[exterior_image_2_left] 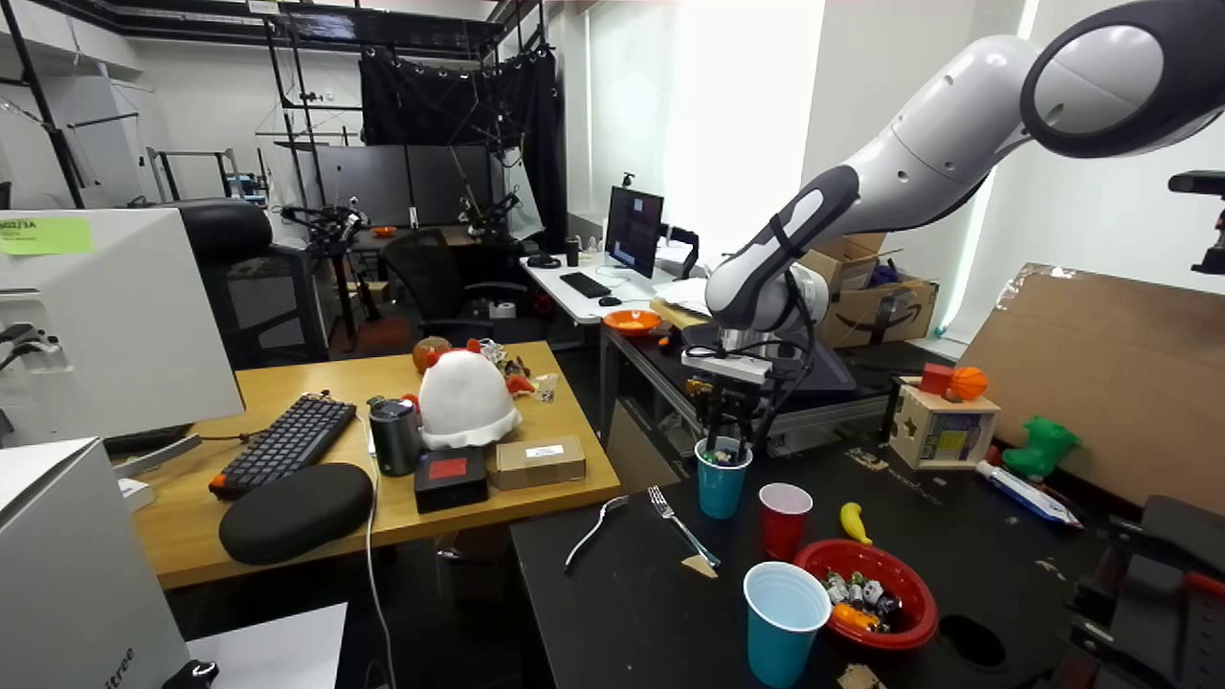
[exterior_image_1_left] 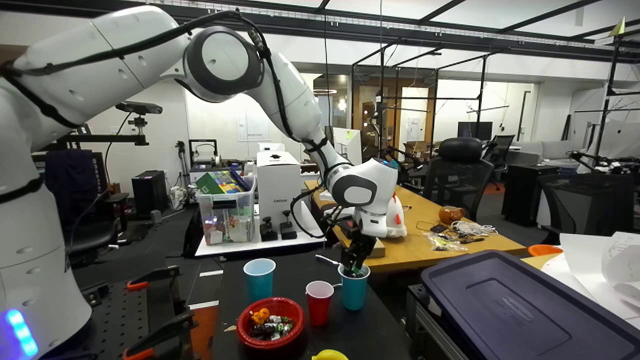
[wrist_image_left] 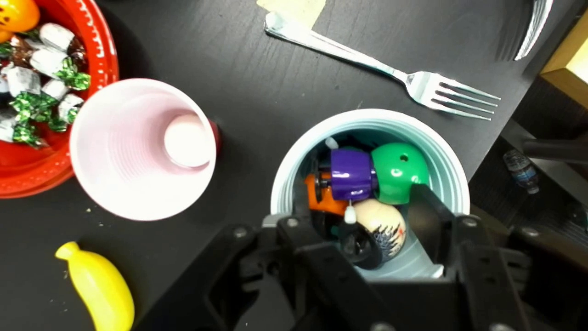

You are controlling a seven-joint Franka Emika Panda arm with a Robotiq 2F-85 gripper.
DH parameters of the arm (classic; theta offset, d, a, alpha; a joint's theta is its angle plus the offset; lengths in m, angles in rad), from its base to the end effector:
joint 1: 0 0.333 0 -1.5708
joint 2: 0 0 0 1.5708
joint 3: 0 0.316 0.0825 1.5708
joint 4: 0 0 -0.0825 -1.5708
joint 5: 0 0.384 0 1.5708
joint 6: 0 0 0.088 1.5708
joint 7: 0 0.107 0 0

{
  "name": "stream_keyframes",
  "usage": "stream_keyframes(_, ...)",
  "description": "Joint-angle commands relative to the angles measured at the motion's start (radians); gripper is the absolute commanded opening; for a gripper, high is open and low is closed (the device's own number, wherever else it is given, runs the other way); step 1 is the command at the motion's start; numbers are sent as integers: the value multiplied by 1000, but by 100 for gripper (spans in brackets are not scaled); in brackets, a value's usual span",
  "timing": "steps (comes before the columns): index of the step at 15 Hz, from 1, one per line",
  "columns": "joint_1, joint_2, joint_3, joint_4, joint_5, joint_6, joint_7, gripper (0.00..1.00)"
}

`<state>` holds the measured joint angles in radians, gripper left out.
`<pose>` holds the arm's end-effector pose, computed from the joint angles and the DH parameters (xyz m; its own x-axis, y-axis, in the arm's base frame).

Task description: Pick up some of the contents in the cup and put them in the bowl

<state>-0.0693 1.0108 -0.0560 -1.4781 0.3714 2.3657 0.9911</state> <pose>0.6811 -0.0763 0.0601 0.1877 -0.9564 -0.2237 -0.9802 -0.1971 0.0200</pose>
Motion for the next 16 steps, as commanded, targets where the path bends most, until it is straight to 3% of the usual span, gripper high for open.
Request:
stream_keyframes(1, -9, 25, 7, 48, 7, -35, -1, 58)
stream_keyframes(16, 14, 43, -19, 74, -31, -37, 11, 58)
